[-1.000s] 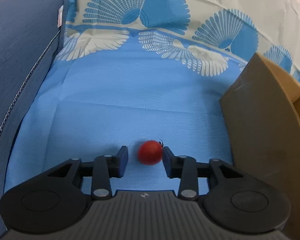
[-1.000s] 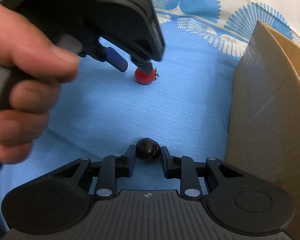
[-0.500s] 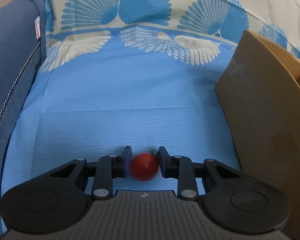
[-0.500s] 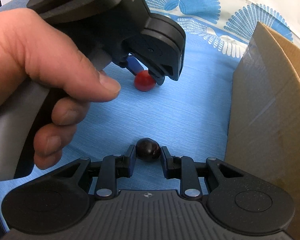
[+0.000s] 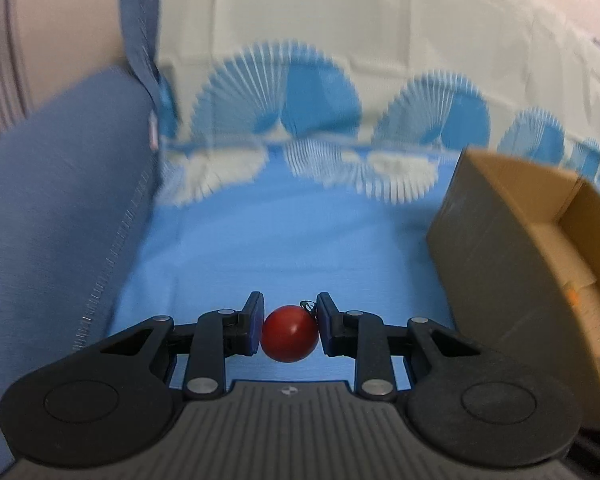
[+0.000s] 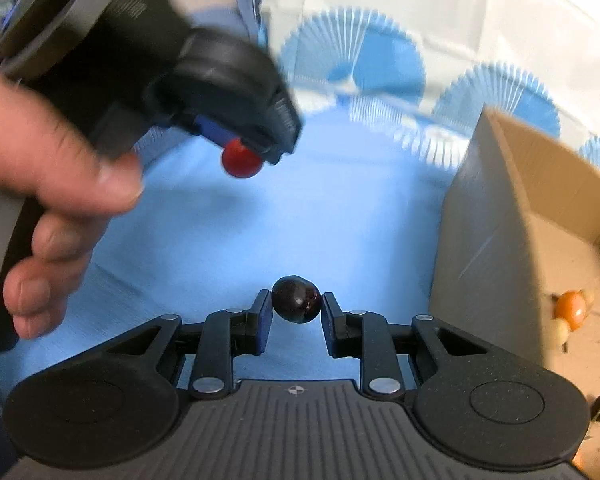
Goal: Organize fruits
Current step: 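Carry the red tomato in the left gripper over the box while the right carries the cherry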
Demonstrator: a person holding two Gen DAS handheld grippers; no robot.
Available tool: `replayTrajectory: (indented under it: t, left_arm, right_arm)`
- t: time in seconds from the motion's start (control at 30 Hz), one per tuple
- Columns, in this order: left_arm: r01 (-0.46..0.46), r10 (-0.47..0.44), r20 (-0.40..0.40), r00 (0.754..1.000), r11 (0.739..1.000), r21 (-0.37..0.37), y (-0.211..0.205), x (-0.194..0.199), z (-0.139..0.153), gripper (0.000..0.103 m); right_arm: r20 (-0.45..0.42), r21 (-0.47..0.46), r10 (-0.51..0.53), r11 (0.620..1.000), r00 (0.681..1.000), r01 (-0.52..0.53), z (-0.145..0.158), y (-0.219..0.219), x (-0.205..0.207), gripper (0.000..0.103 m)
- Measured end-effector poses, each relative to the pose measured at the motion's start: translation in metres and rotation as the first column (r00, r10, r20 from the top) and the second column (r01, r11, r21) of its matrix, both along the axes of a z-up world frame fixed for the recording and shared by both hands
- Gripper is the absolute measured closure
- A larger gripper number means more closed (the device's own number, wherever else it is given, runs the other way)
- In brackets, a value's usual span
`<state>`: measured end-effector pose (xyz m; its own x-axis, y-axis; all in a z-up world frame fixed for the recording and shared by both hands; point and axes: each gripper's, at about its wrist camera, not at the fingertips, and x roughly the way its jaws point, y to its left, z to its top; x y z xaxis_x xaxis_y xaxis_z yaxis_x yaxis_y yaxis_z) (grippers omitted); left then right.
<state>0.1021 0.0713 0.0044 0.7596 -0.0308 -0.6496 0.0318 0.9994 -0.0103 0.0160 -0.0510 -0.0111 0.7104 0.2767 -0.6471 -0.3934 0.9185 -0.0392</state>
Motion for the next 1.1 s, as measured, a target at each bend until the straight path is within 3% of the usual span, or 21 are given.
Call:
replayTrajectory:
  t: [0.2, 0.3, 0.43, 0.57, 0.67, 0.8, 1.1]
  left_arm:
    - [-0.022, 0.027, 0.093, 0.995, 0.998, -0.061, -0.002, -0.042, 0.030, 0.071]
    - [0.003, 0.003, 0.120, 0.993, 0.999, -0.051, -0.014, -0.053, 0.036, 0.071]
    - [0.041, -0.035, 0.145, 0.989, 0.999, -0.032, -0.032, -0.063, 0.037, 0.071]
    - [0.068, -0.065, 0.147, 0.987, 0.997, -0.021, -0.048, -0.066, 0.033, 0.071]
    - [0.090, -0.088, 0.144, 0.986, 0.996, -0.007, -0.059, -0.064, 0.028, 0.071]
    - [0.134, -0.132, 0.159, 0.978, 0.991, 0.002, -0.074, -0.062, 0.024, 0.071]
    - [0.298, -0.288, 0.238, 0.928, 0.954, -0.006, -0.124, -0.074, 0.021, 0.071]
  right_arm:
    - [0.151, 0.119, -0.023, 0.993, 0.988, 0.005, 0.056, -0.044, -0.034, 0.075]
    - [0.252, 0.172, -0.047, 0.985, 0.967, 0.003, 0.082, -0.077, -0.052, 0.076]
    - [0.377, 0.133, -0.080, 0.991, 0.923, 0.031, 0.103, -0.124, -0.065, 0.076]
    - [0.422, 0.075, -0.122, 0.992, 0.899, 0.099, 0.102, -0.170, -0.057, 0.076]
    - [0.422, 0.040, -0.165, 0.986, 0.891, 0.163, 0.091, -0.200, -0.047, 0.076]
    - [0.391, 0.067, -0.259, 0.965, 0.883, 0.254, 0.079, -0.237, -0.034, 0.076]
    - [0.282, 0.128, -0.420, 0.908, 0.862, 0.400, 0.057, -0.286, -0.013, 0.076]
